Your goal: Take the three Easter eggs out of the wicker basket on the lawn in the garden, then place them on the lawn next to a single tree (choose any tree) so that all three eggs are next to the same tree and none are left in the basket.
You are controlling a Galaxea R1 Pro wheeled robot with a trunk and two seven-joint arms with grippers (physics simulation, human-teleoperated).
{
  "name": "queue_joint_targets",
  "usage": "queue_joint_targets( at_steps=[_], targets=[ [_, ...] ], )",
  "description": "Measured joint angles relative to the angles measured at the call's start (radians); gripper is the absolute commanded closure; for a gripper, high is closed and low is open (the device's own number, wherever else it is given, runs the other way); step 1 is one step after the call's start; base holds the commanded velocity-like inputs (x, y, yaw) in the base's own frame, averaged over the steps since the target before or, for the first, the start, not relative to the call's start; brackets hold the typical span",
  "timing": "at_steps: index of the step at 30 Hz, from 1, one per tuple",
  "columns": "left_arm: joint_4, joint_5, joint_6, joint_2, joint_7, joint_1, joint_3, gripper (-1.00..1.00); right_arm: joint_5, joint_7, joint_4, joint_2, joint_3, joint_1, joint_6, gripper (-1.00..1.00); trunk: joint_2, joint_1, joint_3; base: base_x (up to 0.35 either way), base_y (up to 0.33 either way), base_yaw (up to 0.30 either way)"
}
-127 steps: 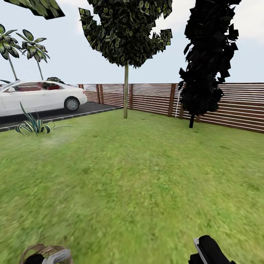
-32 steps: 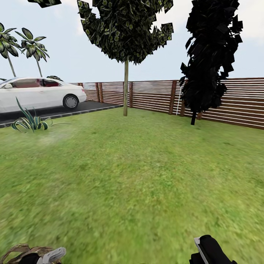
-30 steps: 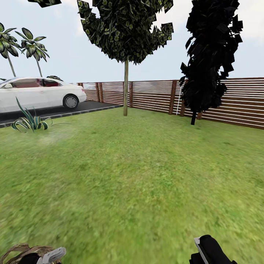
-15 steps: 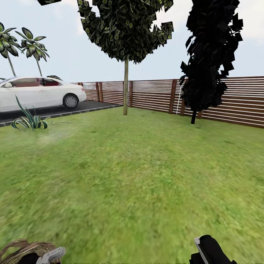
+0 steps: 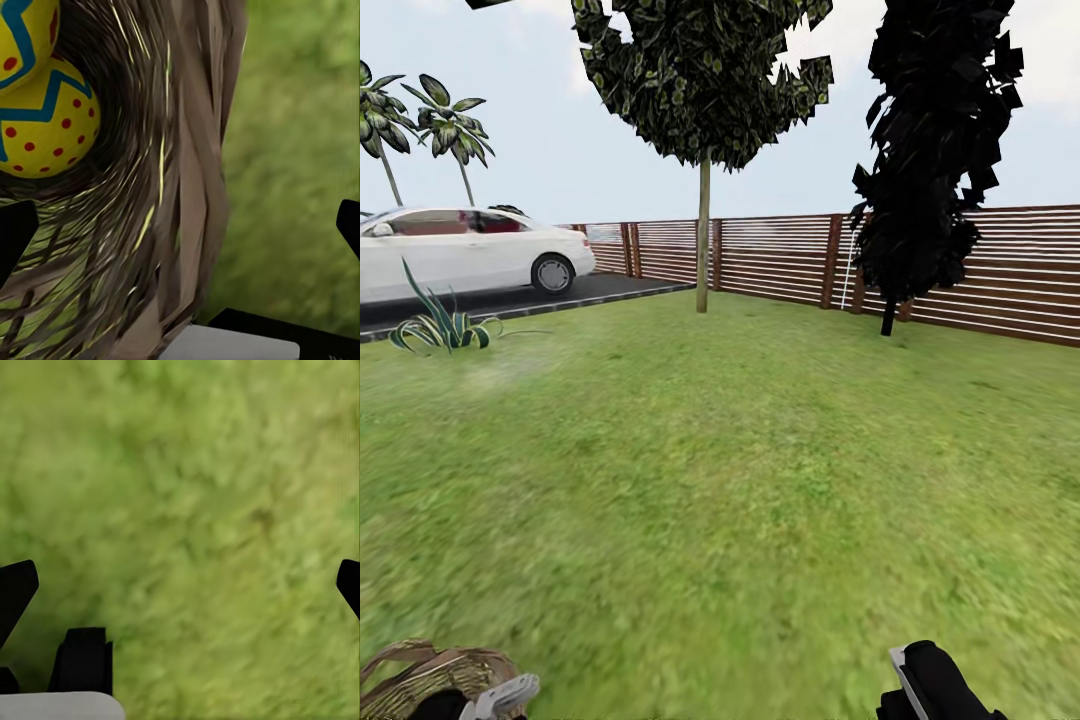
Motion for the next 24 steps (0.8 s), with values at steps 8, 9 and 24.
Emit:
queue_joint_targets(
  at_steps=[8,9,24],
  targets=[
    [0.001,0.000,0.000,-0.001,0.001,0.000,0.000,-1.00,0.001,0.000,0.000,0.000,0.000,0.000,0.000,-1.00,-0.056,0.031,-0.025,0.000,0.000,0.000],
    [0.001,0.000,0.000,-0.002,0.002,0.000,0.000,-1.00,0.001,0.000,0.000,0.000,0.000,0.000,0.000,-1.00,-0.063,0.035,-0.028,0.000,0.000,0.000],
    [0.009,0.002,0.000,-0.003,0.002,0.000,0.001,-1.00,0.000,0.000,0.001,0.000,0.000,0.000,0.000,-1.00,-0.091,0.050,-0.041,0.000,0.000,0.000]
  ],
)
